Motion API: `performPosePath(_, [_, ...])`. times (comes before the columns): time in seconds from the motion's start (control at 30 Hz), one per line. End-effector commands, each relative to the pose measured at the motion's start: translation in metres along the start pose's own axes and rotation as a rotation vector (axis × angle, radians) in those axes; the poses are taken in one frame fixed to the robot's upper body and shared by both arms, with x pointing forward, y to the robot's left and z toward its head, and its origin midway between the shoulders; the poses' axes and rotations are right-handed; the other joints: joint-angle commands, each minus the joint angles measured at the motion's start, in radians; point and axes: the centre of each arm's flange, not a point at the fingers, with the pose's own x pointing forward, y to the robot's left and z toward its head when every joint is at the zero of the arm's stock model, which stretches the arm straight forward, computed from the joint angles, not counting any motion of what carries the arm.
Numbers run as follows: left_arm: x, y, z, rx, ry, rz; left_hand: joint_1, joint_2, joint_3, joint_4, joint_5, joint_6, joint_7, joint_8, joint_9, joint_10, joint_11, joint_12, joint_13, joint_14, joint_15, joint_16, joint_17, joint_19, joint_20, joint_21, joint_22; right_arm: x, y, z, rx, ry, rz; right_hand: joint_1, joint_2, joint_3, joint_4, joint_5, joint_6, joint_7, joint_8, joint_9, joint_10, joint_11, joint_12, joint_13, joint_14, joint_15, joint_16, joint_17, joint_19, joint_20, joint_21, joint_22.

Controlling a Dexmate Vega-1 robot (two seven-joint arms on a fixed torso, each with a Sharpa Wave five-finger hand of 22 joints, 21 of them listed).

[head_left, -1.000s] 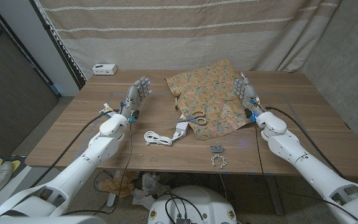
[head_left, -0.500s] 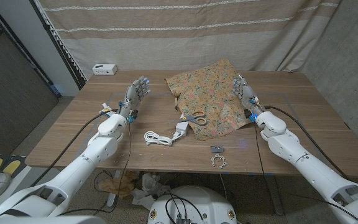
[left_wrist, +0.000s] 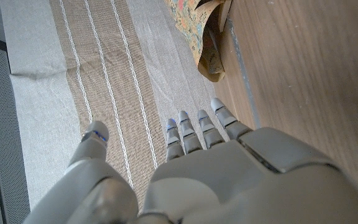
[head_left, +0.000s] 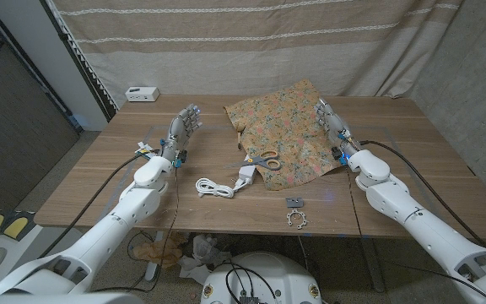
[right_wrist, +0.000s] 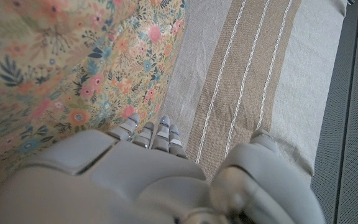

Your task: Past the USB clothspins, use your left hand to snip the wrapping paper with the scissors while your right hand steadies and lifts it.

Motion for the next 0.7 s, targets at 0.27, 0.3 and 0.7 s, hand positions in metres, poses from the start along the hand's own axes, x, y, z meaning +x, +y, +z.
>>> performPosePath(0.27, [-0.012,-0.019,-0.007,-0.037,-0.014,0.038,0.012,0.001,-0.006,0.004,0.005,0.021,0.001,-0.003,0.005,0.02,0.006,-0.003,0.003,0.013,-0.07,-0.003,0.005,0.016,-0.014,-0.009,0.005,-0.013,0.0,0.015,-0.132,-0.056,-0.005,0.065,0.009,0.008,-0.034,0.02,0.007,-0.024,0.006,0.004,0.023,-0.024,0.013,0.008,-0.039,-0.037,-0.003,0.003,-0.037,0.013,-0.003,0.007])
performPosePath(0.3, [-0.012,-0.019,-0.006,-0.033,-0.01,0.031,0.012,0.001,-0.006,0.004,0.005,0.022,0.001,-0.003,0.005,0.02,0.005,-0.004,0.003,0.014,-0.07,-0.004,0.005,0.018,-0.014,-0.009,0.005,-0.013,0.001,0.017,-0.141,-0.055,0.0,0.069,0.009,0.009,-0.036,0.021,0.009,-0.029,0.007,0.004,0.027,-0.025,0.016,0.009,-0.04,-0.037,-0.003,0.003,-0.038,0.013,-0.003,0.007])
performPosePath(0.7, [-0.037,-0.012,-0.014,-0.001,0.007,0.055,0.017,0.001,-0.011,0.005,0.006,0.044,-0.007,-0.005,0.005,0.042,-0.007,-0.006,0.003,0.032,-0.078,-0.005,0.005,0.032,-0.022,-0.017,0.005,-0.011,0.019,0.027,-0.273,-0.06,0.057,0.106,0.022,0.02,-0.055,0.034,0.025,-0.043,0.014,0.006,0.043,-0.021,0.024,0.014,-0.058,-0.025,-0.002,0.003,-0.052,0.023,-0.002,0.008])
